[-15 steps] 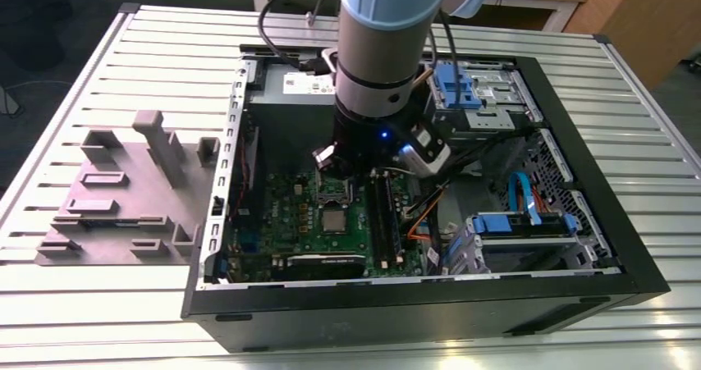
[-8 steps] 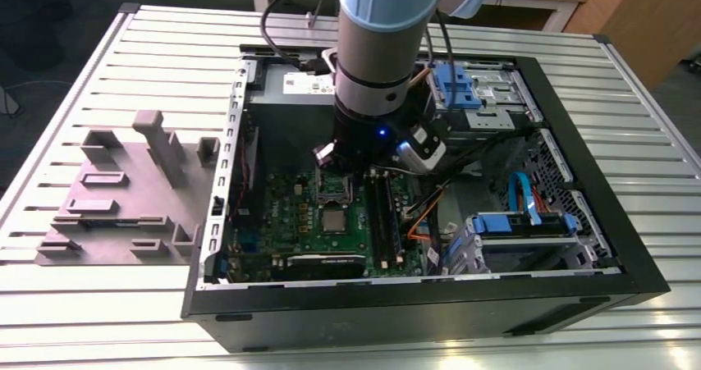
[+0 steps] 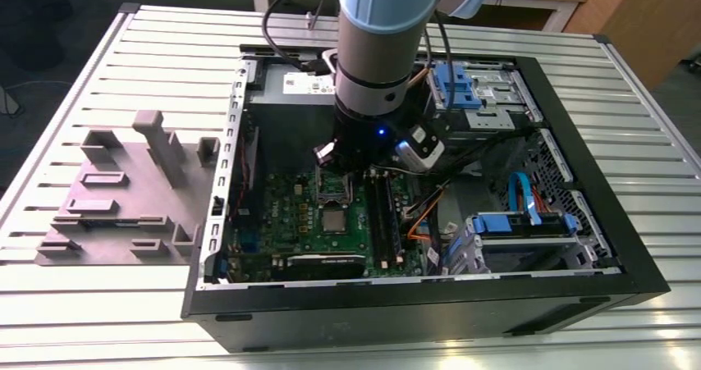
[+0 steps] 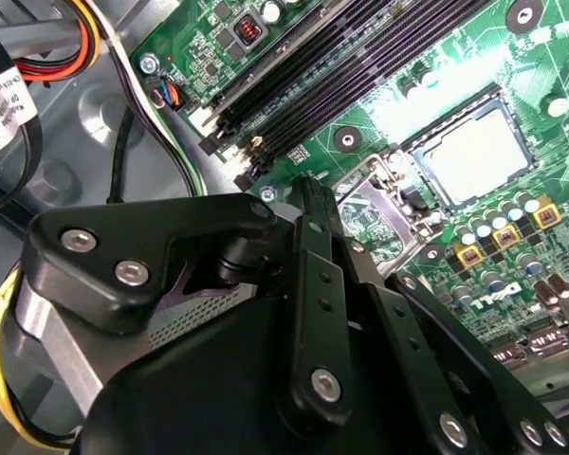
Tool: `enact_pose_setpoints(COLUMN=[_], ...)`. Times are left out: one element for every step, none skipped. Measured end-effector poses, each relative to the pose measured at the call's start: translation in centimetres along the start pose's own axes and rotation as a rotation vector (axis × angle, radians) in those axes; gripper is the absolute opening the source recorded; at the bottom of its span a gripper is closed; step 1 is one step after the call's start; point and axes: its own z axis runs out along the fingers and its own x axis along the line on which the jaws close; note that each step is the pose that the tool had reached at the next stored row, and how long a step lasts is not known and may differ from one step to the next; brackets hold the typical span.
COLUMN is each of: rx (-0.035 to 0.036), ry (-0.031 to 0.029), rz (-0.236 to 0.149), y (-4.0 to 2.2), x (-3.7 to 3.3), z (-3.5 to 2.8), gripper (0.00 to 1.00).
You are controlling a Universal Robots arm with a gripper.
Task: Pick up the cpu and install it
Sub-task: 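Close the cpu cover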
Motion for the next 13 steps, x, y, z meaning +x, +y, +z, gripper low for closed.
enact_pose_setpoints(rx=[-0.0001, 0.0, 0.0001, 0.0001, 0.0001, 0.0001, 0.0003, 0.0003, 0.0002, 0.0001, 0.0001, 0.0, 0.0], ry=[-0.0001, -0.0001, 0.0, -0.0001, -0.0001, 0.0, 0.0002, 0.0002, 0.0001, 0.0001, 0.0001, -0.0001, 0.0], rz=[0.0, 0.0, 0.0, 0.0, 0.0, 0.0, 0.0, 0.0, 0.0, 0.0, 0.0, 0.0, 0.0], y=[0.02, 0.04, 0.07, 0.14, 0.22, 0.31, 0.39, 0.45, 0.46, 0.46, 0.47, 0.47, 0.47], x=[-0.01, -0.02, -0.03, -0.05, -0.09, -0.12, -0.16, -0.18, -0.2, -0.19, -0.19, -0.19, -0.19], z=[0.02, 0.05, 0.09, 0.13, 0.16, 0.19, 0.22, 0.26, 0.28, 0.28, 0.29, 0.3, 0.3], gripper=[0.1, 0.1, 0.1, 0.1, 0.1, 0.1, 0.1, 0.1, 0.1, 0.1, 0.1, 0.1, 0.1])
